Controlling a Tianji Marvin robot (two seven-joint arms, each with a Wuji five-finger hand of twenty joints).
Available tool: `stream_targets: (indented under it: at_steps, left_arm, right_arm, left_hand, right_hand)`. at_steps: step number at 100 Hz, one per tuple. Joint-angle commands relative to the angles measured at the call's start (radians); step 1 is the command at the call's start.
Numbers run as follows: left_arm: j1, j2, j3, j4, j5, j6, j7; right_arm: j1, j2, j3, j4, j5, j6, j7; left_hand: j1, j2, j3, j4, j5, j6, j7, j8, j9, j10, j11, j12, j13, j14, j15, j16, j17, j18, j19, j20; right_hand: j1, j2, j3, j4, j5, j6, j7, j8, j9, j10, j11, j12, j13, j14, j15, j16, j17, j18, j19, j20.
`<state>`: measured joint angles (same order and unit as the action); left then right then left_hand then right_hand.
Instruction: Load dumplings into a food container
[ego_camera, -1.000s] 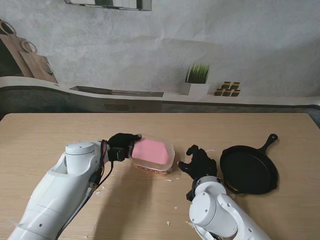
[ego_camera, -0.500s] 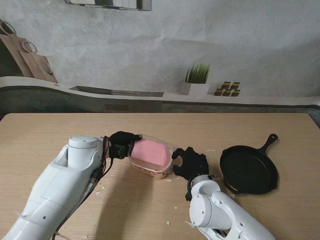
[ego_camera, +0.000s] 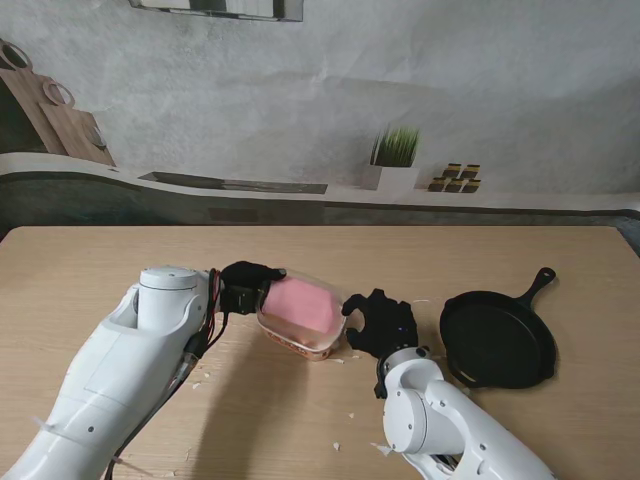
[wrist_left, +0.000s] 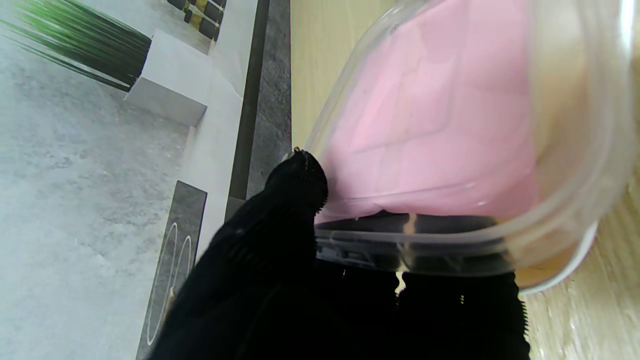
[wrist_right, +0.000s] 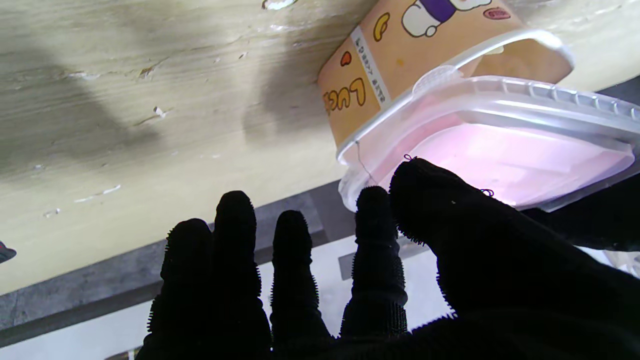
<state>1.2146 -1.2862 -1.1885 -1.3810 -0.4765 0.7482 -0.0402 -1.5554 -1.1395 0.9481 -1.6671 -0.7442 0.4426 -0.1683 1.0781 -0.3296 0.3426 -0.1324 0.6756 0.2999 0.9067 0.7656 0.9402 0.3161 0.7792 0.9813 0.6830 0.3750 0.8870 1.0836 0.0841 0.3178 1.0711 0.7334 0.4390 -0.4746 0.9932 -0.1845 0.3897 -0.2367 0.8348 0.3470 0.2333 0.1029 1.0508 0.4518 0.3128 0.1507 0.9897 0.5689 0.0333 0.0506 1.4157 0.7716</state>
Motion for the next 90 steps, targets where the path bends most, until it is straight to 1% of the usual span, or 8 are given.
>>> stream_targets:
  at_steps: [1,16,23,43,49,66,90]
  left_arm:
    - [-0.009,0.0,0.008,-0.005,0.005,0.016,-0.03]
    - [-0.031,0.011,0.015,0.003,0.036,0.045,-0.07]
    - [-0.043,0.018,0.022,0.009,0.051,0.054,-0.094]
    - [-0.063,0.031,0.027,0.016,0.06,0.066,-0.136]
    - [-0.065,0.032,0.032,0.015,0.072,0.068,-0.136]
    - [-0.085,0.038,0.052,0.037,0.099,0.07,-0.156]
    - [-0.127,0.039,0.086,0.064,0.133,0.088,-0.17]
  right_arm:
    - [-0.009,-0.005,0.004,-0.002,-0.002,-0.011,0.003]
    - [-0.01,-0.006,0.012,0.001,-0.001,-0.02,-0.003]
    - [-0.01,-0.007,0.014,0.002,0.001,-0.021,-0.005]
    - [-0.011,-0.009,0.015,0.003,0.001,-0.02,-0.015]
    - [-0.011,-0.009,0.015,0.003,0.0,-0.02,-0.016]
    - [-0.011,-0.009,0.012,0.004,0.0,-0.018,-0.016]
    - [-0.011,-0.011,0.013,0.003,0.007,-0.017,-0.018]
  left_hand:
    - [0.061,0.02,-0.007,0.038,0.011,-0.029,0.016,-0.001,0.003,0.008,0.003,0.001,0.003,0.021,0.0,-0.005,-0.011,0.027,-0.038,0.0]
    - [0.064,0.018,-0.01,0.04,0.013,-0.025,0.015,-0.004,0.004,0.015,0.0,0.0,0.003,0.028,0.001,-0.005,-0.01,0.03,-0.037,-0.001]
    - [0.063,0.021,-0.013,0.04,0.013,-0.031,0.015,-0.004,0.004,0.01,0.0,-0.001,0.004,0.023,0.002,-0.006,-0.008,0.031,-0.036,-0.001]
    - [0.065,0.024,-0.02,0.041,0.009,-0.032,0.014,0.0,0.001,0.007,0.001,0.0,0.001,0.021,0.002,-0.006,-0.008,0.03,-0.035,-0.002]
    - [0.067,0.019,-0.021,0.043,0.014,-0.028,0.01,-0.004,0.002,0.013,-0.001,-0.001,0.001,0.025,0.001,-0.006,-0.009,0.031,-0.035,-0.002]
    - [0.067,0.017,-0.024,0.046,0.018,-0.03,0.003,-0.011,0.002,0.014,-0.007,-0.004,-0.001,0.025,-0.001,-0.008,-0.01,0.029,-0.034,-0.003]
    - [0.062,0.003,-0.029,0.056,0.027,-0.024,-0.02,-0.047,-0.009,0.027,-0.032,-0.014,-0.016,0.028,-0.016,-0.02,-0.02,0.026,-0.039,-0.007]
  right_hand:
    - [0.014,0.027,0.014,0.049,-0.007,-0.02,-0.004,0.0,-0.032,-0.029,0.004,0.003,-0.037,0.0,0.007,-0.002,-0.015,-0.086,0.001,-0.006]
    - [0.015,0.029,0.013,0.05,-0.007,-0.021,-0.002,0.002,-0.029,-0.028,0.01,0.005,-0.037,0.0,0.01,-0.001,-0.014,-0.087,0.002,-0.005]
    - [0.015,0.03,0.012,0.05,-0.009,-0.022,-0.003,0.002,-0.029,-0.028,0.011,0.005,-0.038,0.001,0.01,-0.002,-0.015,-0.088,0.002,-0.005]
    - [0.016,0.033,0.009,0.05,-0.012,-0.024,-0.001,0.003,-0.029,-0.029,0.014,0.006,-0.038,0.0,0.011,-0.001,-0.015,-0.088,0.003,-0.005]
    - [0.015,0.034,0.008,0.05,-0.012,-0.024,-0.001,0.003,-0.029,-0.029,0.015,0.006,-0.038,0.001,0.011,-0.001,-0.014,-0.088,0.004,-0.005]
    - [0.013,0.034,0.007,0.05,-0.015,-0.02,-0.001,0.003,-0.027,-0.03,0.017,0.007,-0.037,0.001,0.012,-0.001,-0.016,-0.088,0.003,-0.005]
    - [0.009,0.035,0.007,0.05,-0.023,-0.015,0.002,0.005,-0.026,-0.028,0.019,0.007,-0.037,0.003,0.012,-0.002,-0.016,-0.086,0.004,-0.006]
